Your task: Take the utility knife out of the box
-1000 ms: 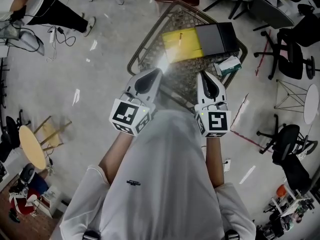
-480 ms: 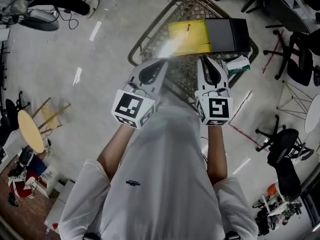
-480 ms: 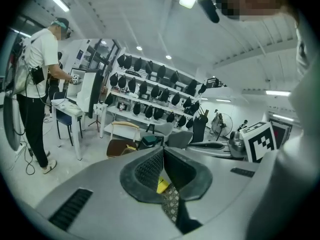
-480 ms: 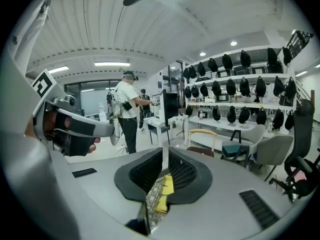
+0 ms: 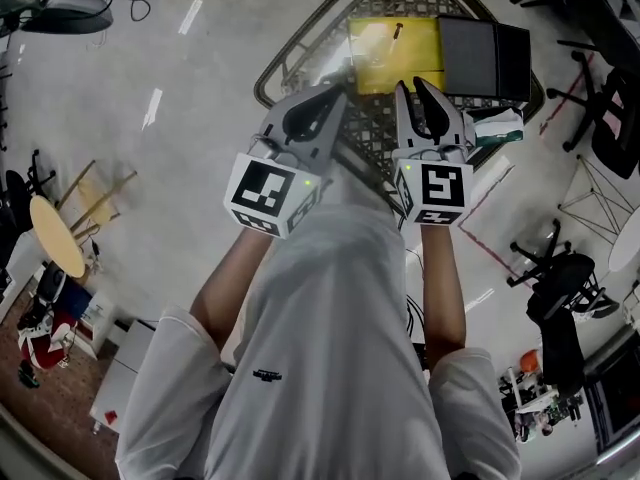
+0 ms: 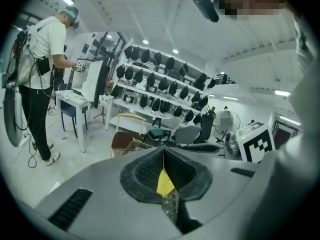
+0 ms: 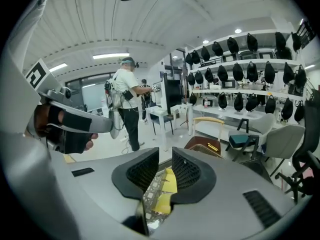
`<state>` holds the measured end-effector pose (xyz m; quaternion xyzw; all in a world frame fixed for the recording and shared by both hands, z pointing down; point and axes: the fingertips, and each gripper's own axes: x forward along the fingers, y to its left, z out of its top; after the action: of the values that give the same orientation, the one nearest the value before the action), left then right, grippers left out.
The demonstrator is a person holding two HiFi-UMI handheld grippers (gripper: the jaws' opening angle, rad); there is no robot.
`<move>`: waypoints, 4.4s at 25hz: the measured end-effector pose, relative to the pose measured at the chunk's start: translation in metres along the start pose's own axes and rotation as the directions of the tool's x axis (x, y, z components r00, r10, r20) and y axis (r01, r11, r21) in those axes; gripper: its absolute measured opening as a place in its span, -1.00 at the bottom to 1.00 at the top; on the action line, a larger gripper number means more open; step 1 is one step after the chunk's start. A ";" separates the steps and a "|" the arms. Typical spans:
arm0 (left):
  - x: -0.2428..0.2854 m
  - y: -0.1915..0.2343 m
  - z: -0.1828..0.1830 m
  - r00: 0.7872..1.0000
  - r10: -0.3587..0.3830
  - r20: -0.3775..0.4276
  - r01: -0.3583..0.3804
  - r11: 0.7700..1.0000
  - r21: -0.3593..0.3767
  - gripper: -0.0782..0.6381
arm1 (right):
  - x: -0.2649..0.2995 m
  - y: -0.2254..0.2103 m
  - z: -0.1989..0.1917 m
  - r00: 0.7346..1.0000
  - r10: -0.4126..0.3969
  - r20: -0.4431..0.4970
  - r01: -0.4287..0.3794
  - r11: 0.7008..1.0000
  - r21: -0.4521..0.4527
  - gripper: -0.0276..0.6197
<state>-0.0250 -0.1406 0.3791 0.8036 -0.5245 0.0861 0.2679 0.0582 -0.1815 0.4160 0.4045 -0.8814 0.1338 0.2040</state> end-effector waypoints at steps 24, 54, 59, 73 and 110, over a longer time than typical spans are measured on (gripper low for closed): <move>0.085 0.058 -0.072 0.992 0.042 -0.119 -0.054 0.994 -0.097 -0.77 | 0.144 -0.074 -0.126 0.965 -0.162 -0.206 0.198 0.965 0.172 -0.59; 0.121 0.082 -0.124 0.985 0.063 -0.161 -0.090 0.981 -0.172 -0.77 | 0.214 -0.114 -0.231 0.859 -0.246 -0.449 0.334 0.934 0.127 -0.74; 0.113 0.083 -0.124 0.985 0.070 -0.157 -0.097 0.980 -0.171 -0.77 | 0.214 -0.111 -0.229 0.852 -0.243 -0.463 0.334 0.934 0.124 -0.75; 0.097 0.070 -0.140 0.990 0.069 -0.121 -0.091 0.978 -0.186 -0.77 | 0.192 -0.103 -0.194 0.909 -0.218 -0.355 0.285 0.947 0.146 -0.76; -0.028 -0.014 0.020 0.995 0.014 0.101 -0.009 0.999 -0.050 -0.77 | -0.043 -0.032 0.038 0.974 -0.227 0.018 0.224 0.969 0.105 -0.76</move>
<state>-0.0275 -0.1239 0.3458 0.7970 -0.5442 0.0339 0.2600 0.0989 -0.1887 0.3650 0.5137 -0.8248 0.1485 0.1837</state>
